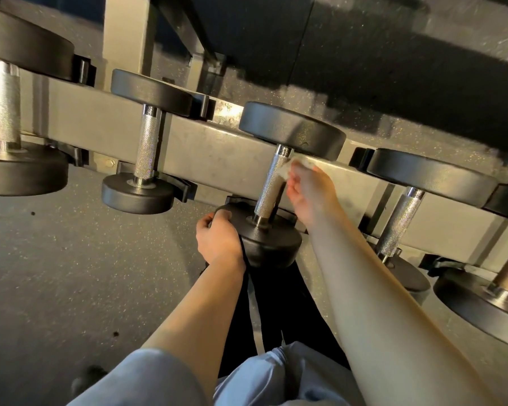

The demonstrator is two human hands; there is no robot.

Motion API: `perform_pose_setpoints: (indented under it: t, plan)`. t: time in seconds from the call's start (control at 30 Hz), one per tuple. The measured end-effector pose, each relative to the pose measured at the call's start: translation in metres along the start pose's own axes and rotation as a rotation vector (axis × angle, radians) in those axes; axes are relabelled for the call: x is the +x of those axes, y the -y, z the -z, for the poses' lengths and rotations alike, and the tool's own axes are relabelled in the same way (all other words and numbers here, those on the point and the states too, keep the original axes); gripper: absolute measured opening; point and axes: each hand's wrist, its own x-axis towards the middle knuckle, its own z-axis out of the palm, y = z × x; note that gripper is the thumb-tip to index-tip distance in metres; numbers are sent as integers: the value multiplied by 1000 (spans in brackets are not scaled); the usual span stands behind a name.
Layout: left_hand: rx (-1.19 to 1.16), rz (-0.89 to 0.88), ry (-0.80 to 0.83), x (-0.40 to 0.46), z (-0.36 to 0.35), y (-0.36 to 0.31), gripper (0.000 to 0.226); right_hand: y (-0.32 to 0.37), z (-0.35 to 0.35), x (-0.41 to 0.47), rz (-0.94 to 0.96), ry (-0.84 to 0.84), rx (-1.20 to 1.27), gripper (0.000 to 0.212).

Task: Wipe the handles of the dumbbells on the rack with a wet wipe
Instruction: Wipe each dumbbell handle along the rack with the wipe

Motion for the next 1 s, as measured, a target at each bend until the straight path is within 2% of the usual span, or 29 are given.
perform_pose_setpoints:
  t: [0.07, 0.13, 0.27, 0.33, 0.47, 0.67, 0.73, 0.83, 1.0]
  plan:
    - [5, -3, 2, -1, 1, 0, 23, 4, -9, 4, -65, 6, 319, 9]
    - [-2, -8, 8, -1, 2, 0, 25, -4, -15, 6, -76, 37, 313, 2]
    - [-5, -8, 15, -1, 1, 0, 28, -11, -13, 21, -17, 74, -90, 22]
    - [-11, -11, 15, 1, 1, 1, 27, -8, -5, 26, -19, 170, -271, 29]
    - [-10, -11, 15, 2, 2, 2, 27, -31, 17, 23, -68, 300, -583, 20]
    - [-10, 0, 7, 8, 0, 3, 23, -43, 30, 20, 91, 323, -1126, 29]
    - [4, -8, 16, 8, 1, 2, 20, -41, 33, 8, 166, 277, -1158, 31]
    - [71, -6, 71, 6, 4, -1, 17, -42, 39, -7, 191, 160, -1078, 35]
    - [324, -58, 369, 7, 28, -13, 37, -21, 26, -29, 303, 105, -997, 31]
